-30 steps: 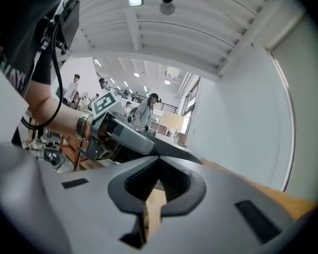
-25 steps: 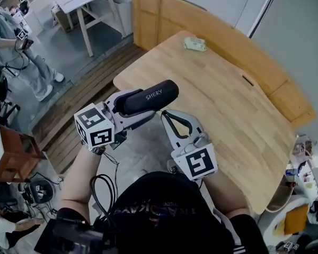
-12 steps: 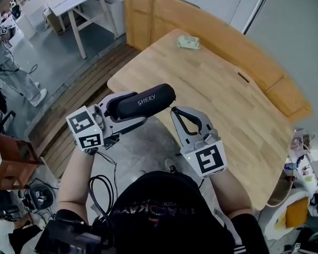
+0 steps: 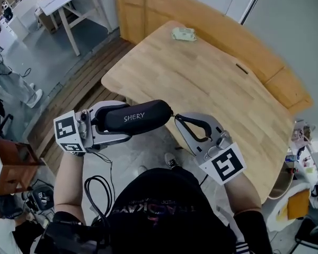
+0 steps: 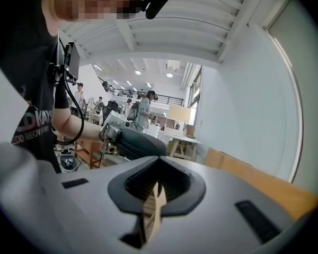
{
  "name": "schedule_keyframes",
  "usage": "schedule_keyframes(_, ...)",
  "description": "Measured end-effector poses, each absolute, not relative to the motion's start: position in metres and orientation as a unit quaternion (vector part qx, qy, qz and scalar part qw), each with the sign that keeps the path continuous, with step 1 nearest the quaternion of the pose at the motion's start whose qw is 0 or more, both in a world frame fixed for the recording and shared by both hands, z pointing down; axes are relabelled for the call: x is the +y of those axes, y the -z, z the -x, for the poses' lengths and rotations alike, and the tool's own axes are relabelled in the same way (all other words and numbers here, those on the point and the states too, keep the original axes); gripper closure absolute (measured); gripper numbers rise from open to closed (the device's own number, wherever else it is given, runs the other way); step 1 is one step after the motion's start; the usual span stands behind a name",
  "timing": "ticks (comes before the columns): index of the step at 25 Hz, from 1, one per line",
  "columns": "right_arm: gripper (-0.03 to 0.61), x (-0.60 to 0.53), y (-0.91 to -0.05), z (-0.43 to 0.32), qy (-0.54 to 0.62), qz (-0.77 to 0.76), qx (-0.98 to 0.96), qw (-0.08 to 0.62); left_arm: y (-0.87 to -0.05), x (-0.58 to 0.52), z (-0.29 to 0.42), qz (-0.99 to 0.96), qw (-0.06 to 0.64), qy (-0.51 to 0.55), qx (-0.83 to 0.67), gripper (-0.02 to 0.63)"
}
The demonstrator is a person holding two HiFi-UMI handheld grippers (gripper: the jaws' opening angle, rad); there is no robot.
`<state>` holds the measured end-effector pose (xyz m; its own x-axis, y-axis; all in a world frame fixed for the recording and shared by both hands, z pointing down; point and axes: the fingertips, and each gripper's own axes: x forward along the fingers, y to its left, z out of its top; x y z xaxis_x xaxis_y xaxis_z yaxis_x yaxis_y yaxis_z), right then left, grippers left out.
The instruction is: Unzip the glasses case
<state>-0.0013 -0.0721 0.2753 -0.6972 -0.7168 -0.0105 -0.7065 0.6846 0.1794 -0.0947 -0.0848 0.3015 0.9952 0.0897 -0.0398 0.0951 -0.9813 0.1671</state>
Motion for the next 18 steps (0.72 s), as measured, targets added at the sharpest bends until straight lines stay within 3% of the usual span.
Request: schedule_keyframes(18,0.558,-0.053,-0.270,0.002,0.054,-0.304,-0.951,0.027,-0.289,-0.042,0.089,-0.980,0.105,-0.003,0.171,0.302)
